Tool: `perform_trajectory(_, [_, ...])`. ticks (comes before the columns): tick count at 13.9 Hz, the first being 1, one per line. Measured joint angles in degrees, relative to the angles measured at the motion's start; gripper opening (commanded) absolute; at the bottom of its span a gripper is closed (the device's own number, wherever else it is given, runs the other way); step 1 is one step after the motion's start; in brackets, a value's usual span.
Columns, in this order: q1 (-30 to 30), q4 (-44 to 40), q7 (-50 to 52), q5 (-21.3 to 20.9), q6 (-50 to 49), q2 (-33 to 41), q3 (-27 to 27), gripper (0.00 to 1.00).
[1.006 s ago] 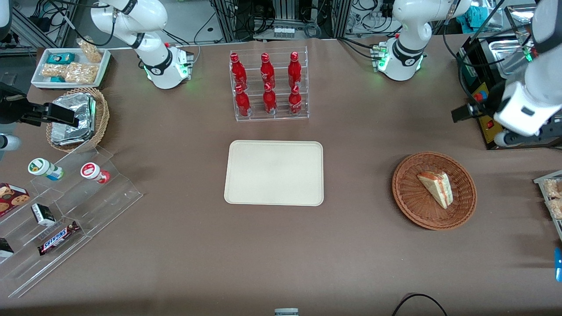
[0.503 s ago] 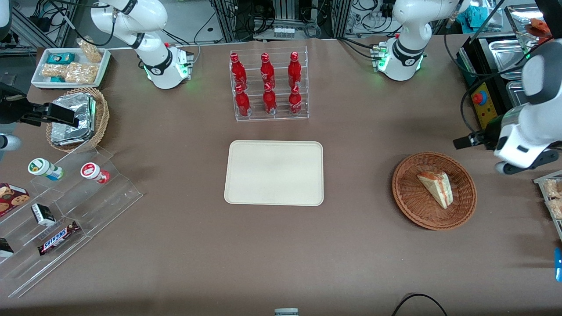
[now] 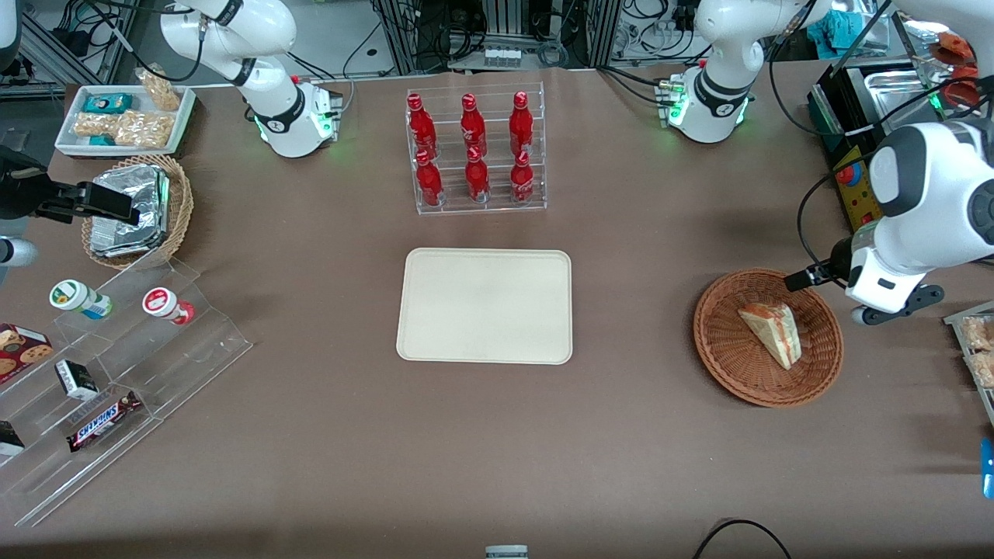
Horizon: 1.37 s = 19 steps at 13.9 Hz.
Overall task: Place sandwich from basket to tray
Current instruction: 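Lower the open left gripper around the wrapped sandwich and close it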
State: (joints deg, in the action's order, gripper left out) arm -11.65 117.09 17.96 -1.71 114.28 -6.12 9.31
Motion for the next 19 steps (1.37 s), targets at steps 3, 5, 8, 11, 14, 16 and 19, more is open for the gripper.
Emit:
perform_trajectory(3, [0.0, 3.33, 2.08, 0.0, 5.75, -0.19, -0.2, 1.0])
perform_trajectory(5, [0.0, 4.06, 5.43, 0.0, 8.2, -0.78, -0.18, 1.0])
perform_trajectory(8, [0.06, 4.27, 9.24, 0.0, 12.45, -3.02, -0.01, 1.0])
perform_trajectory(11, [0.42, 4.26, 11.62, 0.0, 16.72, -6.1, 0.4, 1.0])
perform_trajectory(14, [1.16, 4.18, 12.13, 0.0, 18.89, -8.09, 0.73, 1.0])
perform_trajectory(16, [1.65, 4.06, 12.16, 0.0, 19.08, -8.67, 0.78, 1.0])
perform_trajectory(19, [1.74, 4.07, 12.16, 0.0, 19.07, -9.45, 0.72, 1.0])
